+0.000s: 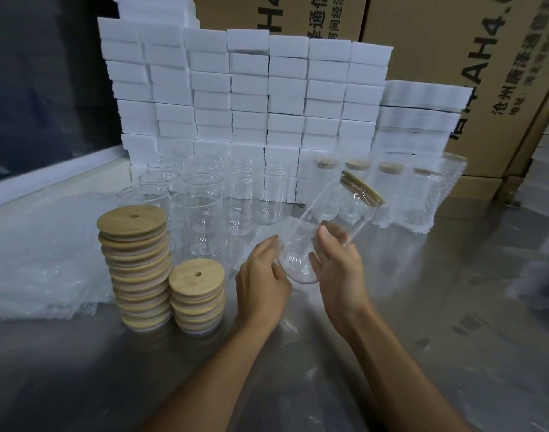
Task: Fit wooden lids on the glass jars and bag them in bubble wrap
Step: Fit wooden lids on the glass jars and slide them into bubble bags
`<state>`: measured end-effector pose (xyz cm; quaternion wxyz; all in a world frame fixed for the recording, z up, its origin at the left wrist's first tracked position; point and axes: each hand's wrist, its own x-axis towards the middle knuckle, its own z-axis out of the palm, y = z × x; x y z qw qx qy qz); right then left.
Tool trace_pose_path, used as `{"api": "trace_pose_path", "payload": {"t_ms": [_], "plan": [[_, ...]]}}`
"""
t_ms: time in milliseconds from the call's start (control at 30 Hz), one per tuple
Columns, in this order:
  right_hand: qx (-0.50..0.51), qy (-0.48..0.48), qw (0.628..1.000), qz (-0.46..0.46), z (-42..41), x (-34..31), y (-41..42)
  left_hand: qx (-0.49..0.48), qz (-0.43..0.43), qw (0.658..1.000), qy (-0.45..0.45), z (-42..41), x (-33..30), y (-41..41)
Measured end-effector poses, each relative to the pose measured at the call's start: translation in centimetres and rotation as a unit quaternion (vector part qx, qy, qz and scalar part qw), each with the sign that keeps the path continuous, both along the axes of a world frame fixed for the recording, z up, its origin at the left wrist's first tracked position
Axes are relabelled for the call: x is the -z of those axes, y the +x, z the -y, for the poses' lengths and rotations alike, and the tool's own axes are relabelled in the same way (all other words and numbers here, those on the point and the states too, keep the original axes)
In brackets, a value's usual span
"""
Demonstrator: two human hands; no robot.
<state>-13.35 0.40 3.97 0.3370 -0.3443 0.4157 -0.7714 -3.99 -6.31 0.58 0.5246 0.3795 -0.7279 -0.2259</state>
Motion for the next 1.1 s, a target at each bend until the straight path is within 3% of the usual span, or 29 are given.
{"api": "trace_pose_path", "payload": {"t_ms": [233, 433, 767, 867, 967, 1100], "plan": [[0.005, 0.021, 0.997, -0.075, 0.1, 0.7, -0.2, 0.043, -0.011, 0.999, 0.025, -0.2, -0.1, -0.2], [-0.005, 0.008, 0.982, -0.189, -0.1, 0.6, 0.5, 0.012, 0.013, 1.000, 0.010, 0.2, 0.2, 0.2], [0.015, 0.026, 0.972, -0.235, 0.2, 0.7, 0.7, -0.001, 0.032, 0.999, 0.010, 0.4, 0.3, 0.1], [-0.030, 0.037, 0.975, -0.219, -0.3, 0.2, 0.6, -0.002, 0.056, 0.998, -0.008, 0.4, 0.2, 0.1], [-0.070, 0.056, 0.978, -0.186, -0.7, -0.6, 0.7, 0.011, 0.013, 1.000, 0.010, 0.0, 0.0, 0.3], [-0.159, 0.024, 0.987, -0.017, -0.8, -1.0, 0.2, 0.006, 0.007, 1.000, -0.002, 0.1, 0.0, 0.4]]}}
